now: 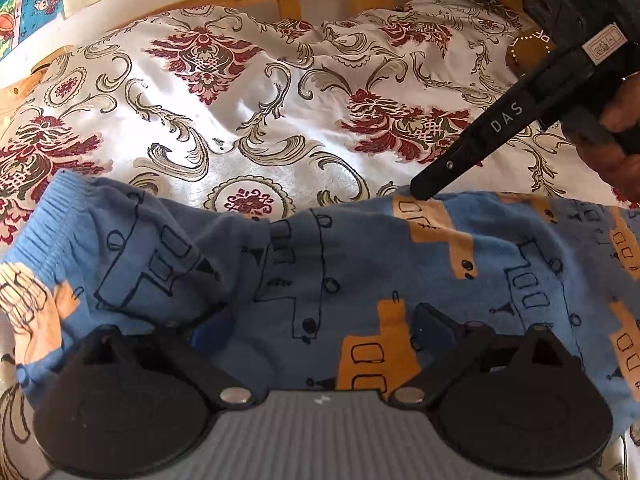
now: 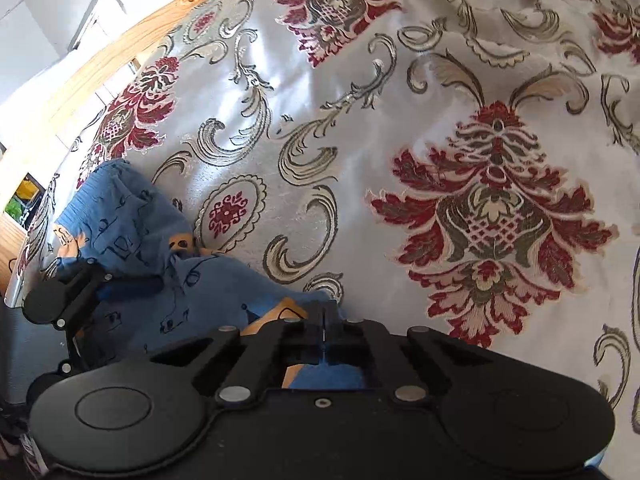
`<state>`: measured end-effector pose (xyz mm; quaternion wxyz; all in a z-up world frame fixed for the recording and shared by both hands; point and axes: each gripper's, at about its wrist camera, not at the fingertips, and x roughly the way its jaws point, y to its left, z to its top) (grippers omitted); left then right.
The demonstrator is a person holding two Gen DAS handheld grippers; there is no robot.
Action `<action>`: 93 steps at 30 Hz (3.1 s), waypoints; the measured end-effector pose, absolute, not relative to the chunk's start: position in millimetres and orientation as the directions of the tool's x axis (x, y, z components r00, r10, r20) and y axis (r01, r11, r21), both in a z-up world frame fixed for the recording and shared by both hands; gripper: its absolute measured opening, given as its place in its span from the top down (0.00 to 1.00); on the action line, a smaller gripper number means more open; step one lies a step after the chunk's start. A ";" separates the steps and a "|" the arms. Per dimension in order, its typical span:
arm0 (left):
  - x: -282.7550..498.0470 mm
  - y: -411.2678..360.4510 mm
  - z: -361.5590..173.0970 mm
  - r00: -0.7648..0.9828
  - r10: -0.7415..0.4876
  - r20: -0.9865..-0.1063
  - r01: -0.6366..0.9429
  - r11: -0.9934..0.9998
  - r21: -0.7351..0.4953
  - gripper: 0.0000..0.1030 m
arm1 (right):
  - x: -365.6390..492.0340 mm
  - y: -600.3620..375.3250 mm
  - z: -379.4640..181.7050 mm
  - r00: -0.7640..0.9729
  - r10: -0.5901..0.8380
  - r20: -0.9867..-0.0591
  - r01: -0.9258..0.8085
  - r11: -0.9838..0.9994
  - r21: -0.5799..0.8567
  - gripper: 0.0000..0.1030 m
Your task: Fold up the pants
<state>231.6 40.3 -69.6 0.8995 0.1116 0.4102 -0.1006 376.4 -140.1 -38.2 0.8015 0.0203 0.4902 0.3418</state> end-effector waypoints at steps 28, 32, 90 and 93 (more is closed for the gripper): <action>205.2 60.6 -43.1 0.628 -0.033 -0.777 0.237 0.960 0.151 0.01 | 245.3 -231.5 -5.6 0.623 0.423 -0.658 -0.353 0.903 0.246 0.31; 193.2 50.9 -47.9 0.613 0.044 -0.789 0.238 0.942 0.238 0.00 | 161.4 -256.1 -11.6 0.644 0.375 -0.667 -0.327 0.923 0.203 0.22; 258.5 -358.4 -37.5 -0.102 -0.441 -0.892 0.602 0.686 -0.408 0.09 | 13.1 -428.0 -49.3 0.773 0.013 -0.634 0.398 0.768 0.502 0.79; 259.9 -364.9 -42.5 -0.106 -0.435 -0.894 0.582 0.702 -0.410 0.09 | 16.4 -405.6 -40.2 0.775 -0.044 -0.631 0.329 0.881 0.341 0.80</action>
